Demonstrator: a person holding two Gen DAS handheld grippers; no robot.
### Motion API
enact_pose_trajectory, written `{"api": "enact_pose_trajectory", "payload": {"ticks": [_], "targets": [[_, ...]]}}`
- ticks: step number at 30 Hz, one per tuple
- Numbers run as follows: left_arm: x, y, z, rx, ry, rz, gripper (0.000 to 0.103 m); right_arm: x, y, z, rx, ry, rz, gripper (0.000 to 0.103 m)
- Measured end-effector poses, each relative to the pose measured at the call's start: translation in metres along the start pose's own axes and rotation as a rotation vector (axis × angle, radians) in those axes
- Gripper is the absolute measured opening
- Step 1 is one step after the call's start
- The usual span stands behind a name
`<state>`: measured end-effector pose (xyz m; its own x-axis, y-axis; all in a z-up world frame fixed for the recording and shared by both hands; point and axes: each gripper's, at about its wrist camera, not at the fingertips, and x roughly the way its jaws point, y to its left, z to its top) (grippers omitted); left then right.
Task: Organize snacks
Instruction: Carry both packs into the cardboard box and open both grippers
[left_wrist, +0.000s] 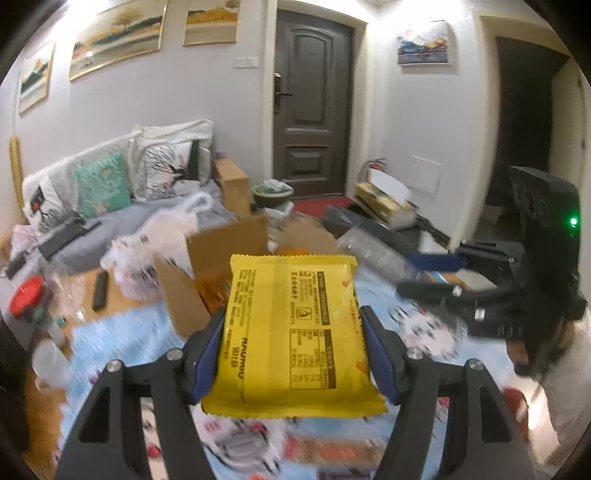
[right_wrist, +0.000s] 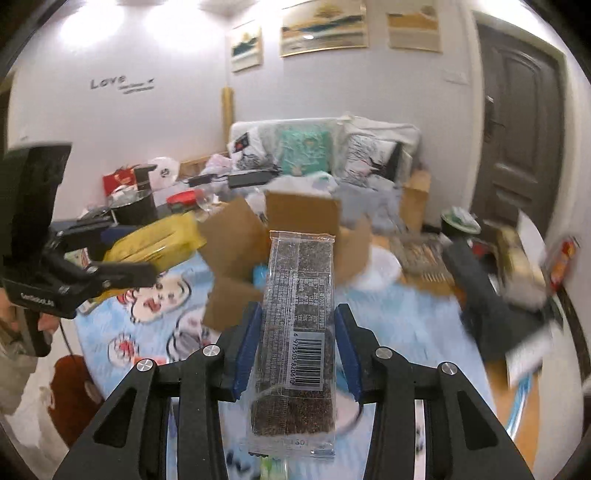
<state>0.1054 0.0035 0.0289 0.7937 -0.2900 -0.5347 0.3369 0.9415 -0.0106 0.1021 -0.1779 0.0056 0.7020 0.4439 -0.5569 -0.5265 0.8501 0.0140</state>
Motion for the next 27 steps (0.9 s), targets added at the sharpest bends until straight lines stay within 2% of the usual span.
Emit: {"api": "enact_pose_trajectory", "payload": {"ticks": [3, 6, 8, 12, 19, 21, 23, 25, 27], "targets": [[0.035, 0.017, 0.027, -0.018, 0.034, 0.038, 0.066, 0.039, 0.001, 0.038, -0.014, 0.048, 0.033, 0.036], [0.071, 0.037, 0.041, -0.064, 0.087, 0.062, 0.066, 0.080, 0.002, 0.062, -0.031, 0.110, 0.019, 0.036], [0.094, 0.049, 0.046, -0.089, 0.117, 0.086, 0.066, 0.103, -0.003, 0.072, -0.022, 0.140, 0.009, 0.036], [0.125, 0.066, 0.045, -0.150, 0.155, 0.071, 0.066, 0.140, -0.006, 0.080, -0.021, 0.173, -0.001, 0.036], [0.142, 0.073, 0.043, -0.178, 0.189, 0.060, 0.066, 0.174, -0.007, 0.080, -0.035, 0.212, -0.036, 0.036], [0.142, 0.074, 0.042, -0.188, 0.195, 0.060, 0.069, 0.174, -0.007, 0.078, -0.029, 0.209, -0.044, 0.037], [0.139, 0.073, 0.043, -0.191, 0.188, 0.060, 0.075, 0.173, -0.005, 0.075, -0.038, 0.209, -0.038, 0.045], [0.137, 0.073, 0.044, -0.185, 0.184, 0.063, 0.077, 0.172, -0.003, 0.073, -0.048, 0.205, -0.055, 0.052], [0.133, 0.073, 0.045, -0.184, 0.178, 0.064, 0.077, 0.169, -0.002, 0.072, -0.058, 0.198, -0.067, 0.053]]}}
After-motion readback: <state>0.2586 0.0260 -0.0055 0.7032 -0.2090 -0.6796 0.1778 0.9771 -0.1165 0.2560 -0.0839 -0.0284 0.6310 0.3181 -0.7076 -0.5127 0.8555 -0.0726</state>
